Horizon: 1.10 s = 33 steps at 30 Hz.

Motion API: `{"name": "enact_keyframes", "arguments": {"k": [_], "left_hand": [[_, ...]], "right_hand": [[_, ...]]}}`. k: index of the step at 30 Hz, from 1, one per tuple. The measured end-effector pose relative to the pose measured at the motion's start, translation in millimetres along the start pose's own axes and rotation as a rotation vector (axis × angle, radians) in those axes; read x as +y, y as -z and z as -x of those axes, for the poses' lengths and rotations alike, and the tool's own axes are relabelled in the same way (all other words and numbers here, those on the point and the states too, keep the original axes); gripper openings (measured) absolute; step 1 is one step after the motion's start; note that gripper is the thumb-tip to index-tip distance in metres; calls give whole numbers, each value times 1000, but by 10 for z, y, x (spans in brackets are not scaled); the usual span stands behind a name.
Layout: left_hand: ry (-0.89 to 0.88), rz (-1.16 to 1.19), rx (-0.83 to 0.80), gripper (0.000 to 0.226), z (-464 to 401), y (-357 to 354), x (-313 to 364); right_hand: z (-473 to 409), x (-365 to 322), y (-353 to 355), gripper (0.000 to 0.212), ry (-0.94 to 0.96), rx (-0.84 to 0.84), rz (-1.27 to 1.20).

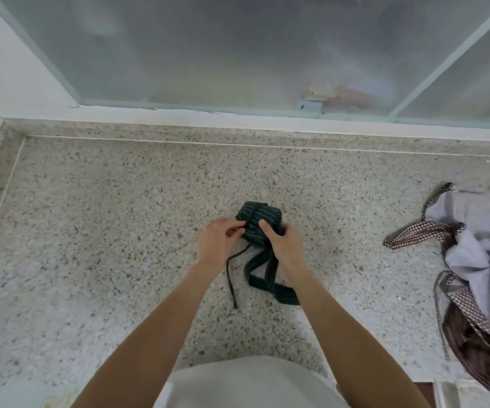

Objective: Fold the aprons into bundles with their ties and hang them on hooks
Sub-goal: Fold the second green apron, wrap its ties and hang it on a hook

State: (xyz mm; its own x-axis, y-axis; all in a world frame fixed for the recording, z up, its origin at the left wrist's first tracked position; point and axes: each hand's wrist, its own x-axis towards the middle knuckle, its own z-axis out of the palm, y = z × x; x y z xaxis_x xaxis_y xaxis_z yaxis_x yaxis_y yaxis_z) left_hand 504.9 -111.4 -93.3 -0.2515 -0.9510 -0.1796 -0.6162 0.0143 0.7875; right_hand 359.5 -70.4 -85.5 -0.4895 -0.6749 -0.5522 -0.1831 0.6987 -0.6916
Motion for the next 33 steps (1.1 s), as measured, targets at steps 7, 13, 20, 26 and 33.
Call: {"name": "enact_keyframes", "arguments": {"k": [7, 13, 20, 26, 33], "left_hand": [[-233, -121, -31, 27, 13, -178, -13], [-260, -103, 27, 22, 95, -212, -123], [-381, -424, 156, 13, 356, -105, -306], [-224, -690, -116, 33, 353, -255, -229], [-172, -644, -150, 24, 334, -194, -260]], "right_hand": [[-136, 99, 139, 39, 743, 325, 602], [-232, -2, 137, 11, 1298, 70, 756], [-233, -141, 123, 18, 1413, -48, 1122], [-213, -194, 75, 21, 1425, -203, 1147], [-272, -171, 97, 34, 1202, -127, 1203]]}}
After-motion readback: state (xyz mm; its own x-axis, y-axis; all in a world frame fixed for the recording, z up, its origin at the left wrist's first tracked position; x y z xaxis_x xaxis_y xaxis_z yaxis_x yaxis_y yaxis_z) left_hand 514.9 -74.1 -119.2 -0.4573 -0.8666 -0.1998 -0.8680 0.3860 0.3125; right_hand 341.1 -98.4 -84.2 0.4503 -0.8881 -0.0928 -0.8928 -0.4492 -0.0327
